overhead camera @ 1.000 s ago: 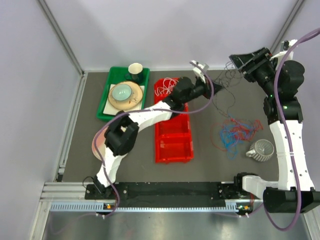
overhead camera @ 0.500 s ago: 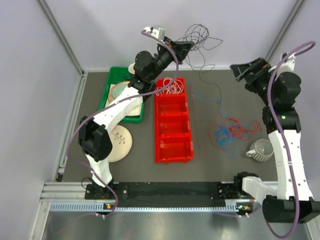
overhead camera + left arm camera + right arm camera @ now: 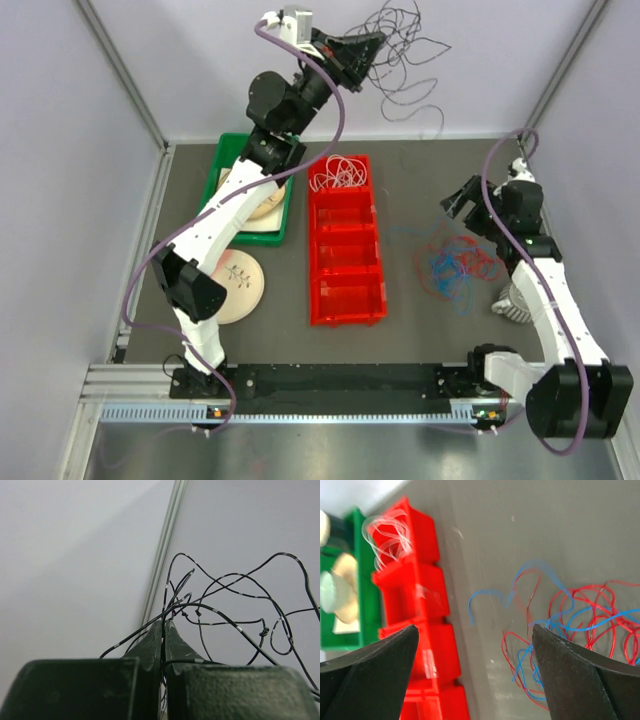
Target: Untangle the cables
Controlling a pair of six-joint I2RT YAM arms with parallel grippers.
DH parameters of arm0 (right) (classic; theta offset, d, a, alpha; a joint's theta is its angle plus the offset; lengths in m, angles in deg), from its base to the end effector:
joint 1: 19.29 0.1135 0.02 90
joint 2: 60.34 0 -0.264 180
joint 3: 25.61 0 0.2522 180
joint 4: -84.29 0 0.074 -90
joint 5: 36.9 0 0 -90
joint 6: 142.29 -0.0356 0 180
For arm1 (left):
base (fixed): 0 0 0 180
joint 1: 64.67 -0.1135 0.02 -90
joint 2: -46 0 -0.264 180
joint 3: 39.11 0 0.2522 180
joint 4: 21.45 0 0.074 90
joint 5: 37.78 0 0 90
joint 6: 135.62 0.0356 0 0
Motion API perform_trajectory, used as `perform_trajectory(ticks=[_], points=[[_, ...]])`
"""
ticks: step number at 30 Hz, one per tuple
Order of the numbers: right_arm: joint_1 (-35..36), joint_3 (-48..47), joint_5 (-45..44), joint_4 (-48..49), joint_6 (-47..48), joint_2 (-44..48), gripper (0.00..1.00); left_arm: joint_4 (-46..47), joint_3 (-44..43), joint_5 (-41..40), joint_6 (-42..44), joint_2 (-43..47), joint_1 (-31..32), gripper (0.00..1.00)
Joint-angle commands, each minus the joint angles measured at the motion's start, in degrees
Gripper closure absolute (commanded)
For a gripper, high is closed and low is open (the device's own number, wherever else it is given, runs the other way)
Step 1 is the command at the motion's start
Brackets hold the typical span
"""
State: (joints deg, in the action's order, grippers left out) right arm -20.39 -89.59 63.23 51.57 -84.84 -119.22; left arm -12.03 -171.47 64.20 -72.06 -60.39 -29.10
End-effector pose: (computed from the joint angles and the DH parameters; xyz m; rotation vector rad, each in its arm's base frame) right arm 0.2315 0.0018 0.3114 0.4958 2.0257 0.5194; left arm 0.3292 -0.2445 0.5402 0.2832 0.9841 -1.0916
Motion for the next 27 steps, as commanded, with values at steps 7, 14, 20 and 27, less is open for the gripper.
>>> perform_trajectory(ticks=[7,14,20,27], points=[[4.70,3.01,0.33,7.62,4.53,-10.82,0.06,-5.25,-12.52,-1.44,2.26,-0.84,-0.77,1.00],[5.15,4.95,-6.77,7.71,1.09,-9.16,0.08,-8.24,-8.24,-2.76,5.60,1.53,-1.38,1.00],[5.15,6.88,-9.95,7.71,-0.31,-4.25,0.08,-3.67,3.71,-4.61,9.74,4.34,-1.73,1.00],[5.06,6.63,-9.95,6.57,0.03,-3.09,0.07,4.84,14.53,-0.48,8.51,6.98,-3.75,1.00]])
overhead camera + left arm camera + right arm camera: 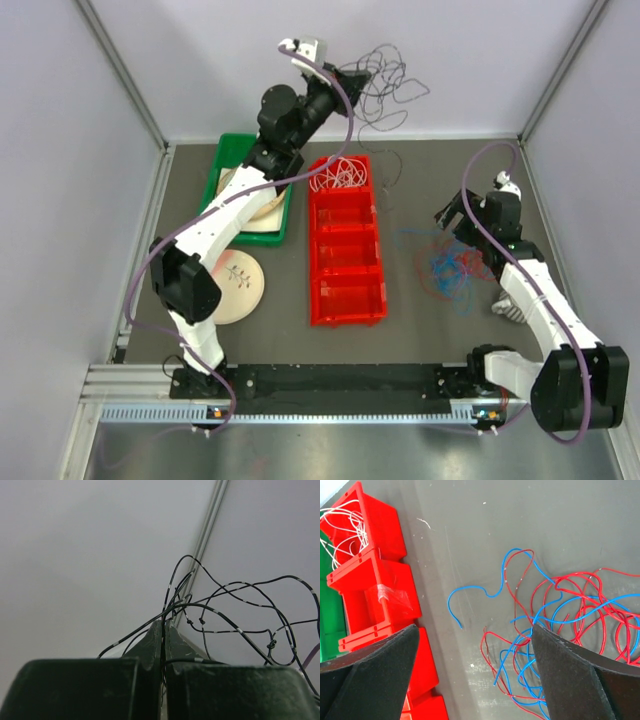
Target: Untangle the cables
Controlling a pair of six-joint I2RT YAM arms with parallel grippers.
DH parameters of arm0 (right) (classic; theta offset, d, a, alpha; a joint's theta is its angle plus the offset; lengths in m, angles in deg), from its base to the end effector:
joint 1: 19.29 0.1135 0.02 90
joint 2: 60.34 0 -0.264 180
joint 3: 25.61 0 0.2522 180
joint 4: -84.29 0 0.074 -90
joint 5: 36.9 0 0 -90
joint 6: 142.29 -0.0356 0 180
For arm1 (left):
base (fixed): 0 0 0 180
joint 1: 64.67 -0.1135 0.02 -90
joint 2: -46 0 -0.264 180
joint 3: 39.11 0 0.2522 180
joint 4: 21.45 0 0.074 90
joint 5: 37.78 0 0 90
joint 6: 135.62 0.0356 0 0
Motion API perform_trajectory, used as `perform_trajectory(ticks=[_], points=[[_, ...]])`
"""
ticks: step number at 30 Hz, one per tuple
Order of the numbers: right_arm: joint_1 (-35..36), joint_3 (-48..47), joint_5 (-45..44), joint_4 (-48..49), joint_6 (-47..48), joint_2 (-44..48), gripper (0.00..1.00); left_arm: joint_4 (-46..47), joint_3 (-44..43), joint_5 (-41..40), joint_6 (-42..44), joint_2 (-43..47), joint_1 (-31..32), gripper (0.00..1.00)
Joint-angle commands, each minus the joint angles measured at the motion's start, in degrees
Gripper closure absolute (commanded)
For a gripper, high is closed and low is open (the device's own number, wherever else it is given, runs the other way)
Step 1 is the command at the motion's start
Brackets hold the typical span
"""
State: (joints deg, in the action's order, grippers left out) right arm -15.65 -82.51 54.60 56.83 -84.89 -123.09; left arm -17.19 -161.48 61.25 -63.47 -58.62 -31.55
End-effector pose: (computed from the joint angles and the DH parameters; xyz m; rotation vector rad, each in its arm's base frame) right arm 0.2410 0.0163 0.2623 0.5298 2.1129 0.3926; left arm 0.3554 -0.2386 0.4867 0.3058 1.1987 -0.8715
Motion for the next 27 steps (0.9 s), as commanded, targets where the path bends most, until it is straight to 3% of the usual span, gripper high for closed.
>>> perform_trajectory(ticks=[1,11,23,27], points=[[0.40,-0.98,-1.32,0.60,0.25,0.69,0.07,11.23,6.99,2.82,-0.34,5.56,-1.48,1.00],[0.32,-2.13,-1.32,0.42,0.17,1.57,0.07,12.39,8.95,2.74,-2.19,6.97,-3.42,1.00],[0.32,-2.39,-0.62,0.07,0.43,1.92,0.07,11.42,4.03,3.88,-2.19,7.41,-4.91,1.00],[0.32,-2.57,-0.53,0.07,0.43,1.83,0.06,11.77,7.09,3.18,-2.10,8.11,-4.91,1.00]])
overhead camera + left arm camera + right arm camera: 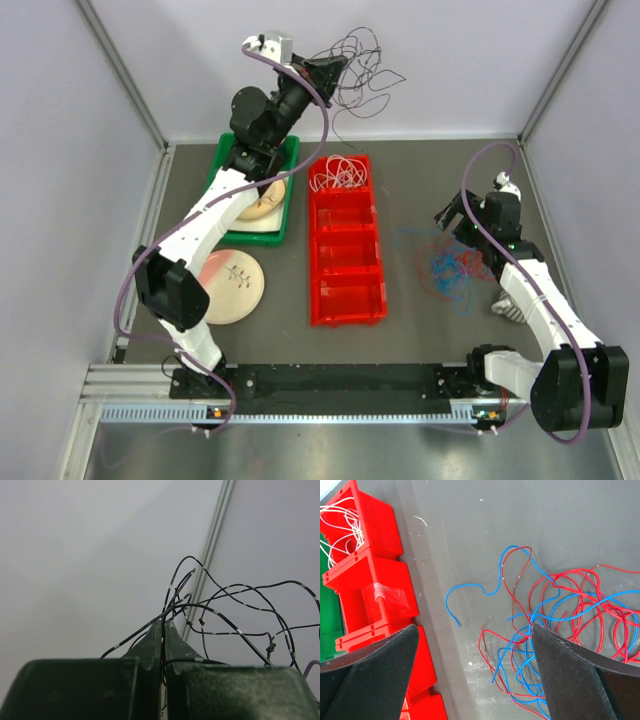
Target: Untangle the cables
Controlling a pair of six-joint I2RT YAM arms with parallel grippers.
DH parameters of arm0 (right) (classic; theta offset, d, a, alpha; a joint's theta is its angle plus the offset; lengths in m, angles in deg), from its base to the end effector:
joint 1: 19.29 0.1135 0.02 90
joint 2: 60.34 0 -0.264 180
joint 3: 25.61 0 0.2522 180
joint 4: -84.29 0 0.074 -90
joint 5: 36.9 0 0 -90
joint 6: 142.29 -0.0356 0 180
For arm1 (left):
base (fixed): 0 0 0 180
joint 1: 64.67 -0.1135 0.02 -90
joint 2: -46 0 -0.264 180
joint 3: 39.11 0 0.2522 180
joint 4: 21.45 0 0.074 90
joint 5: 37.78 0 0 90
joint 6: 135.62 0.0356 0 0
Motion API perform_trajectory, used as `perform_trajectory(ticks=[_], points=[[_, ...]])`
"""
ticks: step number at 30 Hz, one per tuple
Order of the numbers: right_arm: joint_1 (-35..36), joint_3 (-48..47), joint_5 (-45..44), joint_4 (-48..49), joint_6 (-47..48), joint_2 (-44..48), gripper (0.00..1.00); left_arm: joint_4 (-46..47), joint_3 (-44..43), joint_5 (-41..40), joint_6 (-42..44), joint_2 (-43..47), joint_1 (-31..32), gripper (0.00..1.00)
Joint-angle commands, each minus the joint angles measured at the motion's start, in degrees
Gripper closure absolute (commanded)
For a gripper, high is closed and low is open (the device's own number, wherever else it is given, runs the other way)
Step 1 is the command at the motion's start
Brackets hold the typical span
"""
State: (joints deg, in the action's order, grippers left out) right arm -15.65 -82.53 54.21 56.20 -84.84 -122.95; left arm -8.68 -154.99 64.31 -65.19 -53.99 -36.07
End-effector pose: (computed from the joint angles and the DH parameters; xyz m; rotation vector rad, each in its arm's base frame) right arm 0.2401 0.0160 0.2620 0.5346 2.1192 0.3827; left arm 0.3510 -0.1999 0.4947 0.2836 1.0858 -0.8670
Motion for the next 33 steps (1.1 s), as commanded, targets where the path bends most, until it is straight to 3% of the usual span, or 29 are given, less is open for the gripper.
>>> perform_trajectory(ticks=[1,11,26,33], points=[[0.40,-2.55,-0.05,0.70,0.39,1.61,0.06,3.62,1.40,-0.06,-0.38,4.00,-0.39,1.00],[0.40,-1.41,0.04,0.53,0.39,2.14,0.06,6.43,8.87,-0.32,-1.17,4.18,-1.18,1.00],[0.40,-1.23,0.04,0.44,0.39,2.05,0.06,10.65,31.18,-1.02,-2.93,7.17,-1.18,1.00],[0.32,-1.14,0.65,0.53,-0.05,1.70,0.07,11.45,35.68,-1.82,-3.62,4.20,-1.09,1.00]])
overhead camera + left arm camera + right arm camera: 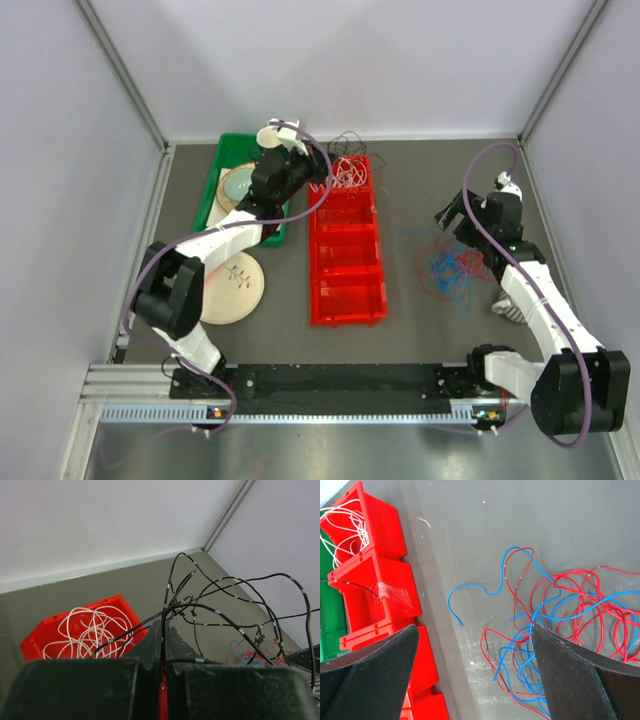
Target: Untangle the cables
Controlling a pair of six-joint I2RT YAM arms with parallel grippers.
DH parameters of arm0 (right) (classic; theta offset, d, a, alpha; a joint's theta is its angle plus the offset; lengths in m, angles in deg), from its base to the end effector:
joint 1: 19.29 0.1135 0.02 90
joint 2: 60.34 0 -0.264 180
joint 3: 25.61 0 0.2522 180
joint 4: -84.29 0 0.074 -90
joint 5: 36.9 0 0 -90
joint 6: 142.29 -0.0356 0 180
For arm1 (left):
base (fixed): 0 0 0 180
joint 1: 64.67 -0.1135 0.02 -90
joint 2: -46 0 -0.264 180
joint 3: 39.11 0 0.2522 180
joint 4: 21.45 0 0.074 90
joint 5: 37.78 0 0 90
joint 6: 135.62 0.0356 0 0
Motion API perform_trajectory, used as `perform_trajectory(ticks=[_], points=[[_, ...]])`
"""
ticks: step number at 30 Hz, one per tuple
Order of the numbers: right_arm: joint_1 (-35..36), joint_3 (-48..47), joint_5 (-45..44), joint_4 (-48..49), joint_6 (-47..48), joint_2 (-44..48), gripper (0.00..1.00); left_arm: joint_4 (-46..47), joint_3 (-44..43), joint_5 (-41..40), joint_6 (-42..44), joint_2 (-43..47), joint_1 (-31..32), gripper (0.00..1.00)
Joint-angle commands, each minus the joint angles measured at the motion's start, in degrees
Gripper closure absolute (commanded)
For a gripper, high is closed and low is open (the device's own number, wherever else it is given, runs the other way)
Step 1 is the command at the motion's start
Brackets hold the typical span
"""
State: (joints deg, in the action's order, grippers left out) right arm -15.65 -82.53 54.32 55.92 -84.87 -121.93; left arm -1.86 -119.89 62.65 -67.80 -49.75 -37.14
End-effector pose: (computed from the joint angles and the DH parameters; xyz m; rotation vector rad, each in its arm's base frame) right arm 0.2371 0.0158 0.2654 0.5308 2.1071 0.3884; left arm 0.3506 -0.1900 0.3198 0.2243 1.5324 -0.8299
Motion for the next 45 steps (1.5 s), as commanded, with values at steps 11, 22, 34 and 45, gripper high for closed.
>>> perform_trajectory(ticks=[11,22,34,45], points=[[0.40,-0.53,0.90,0.64,-0.21,1.11,0.07,9.98,0.75,-1.56,-1.12,-9.02,1.21,1.00],[0.40,-0.53,0.81,0.64,-0.12,0.85,0.07,6.03,0.40,-0.42,2.22,-15.17,2.79,1.00],[0.32,-0.44,1.16,0.64,-0.29,0.15,0.07,-0.64,1.02,-0.50,5.82,-18.42,3.58,1.00],[0.32,-0.44,1.60,0.38,-0.56,0.67,0.07,-7.24,-3.89,-9.90,7.06,-22.20,5.52,1.00]])
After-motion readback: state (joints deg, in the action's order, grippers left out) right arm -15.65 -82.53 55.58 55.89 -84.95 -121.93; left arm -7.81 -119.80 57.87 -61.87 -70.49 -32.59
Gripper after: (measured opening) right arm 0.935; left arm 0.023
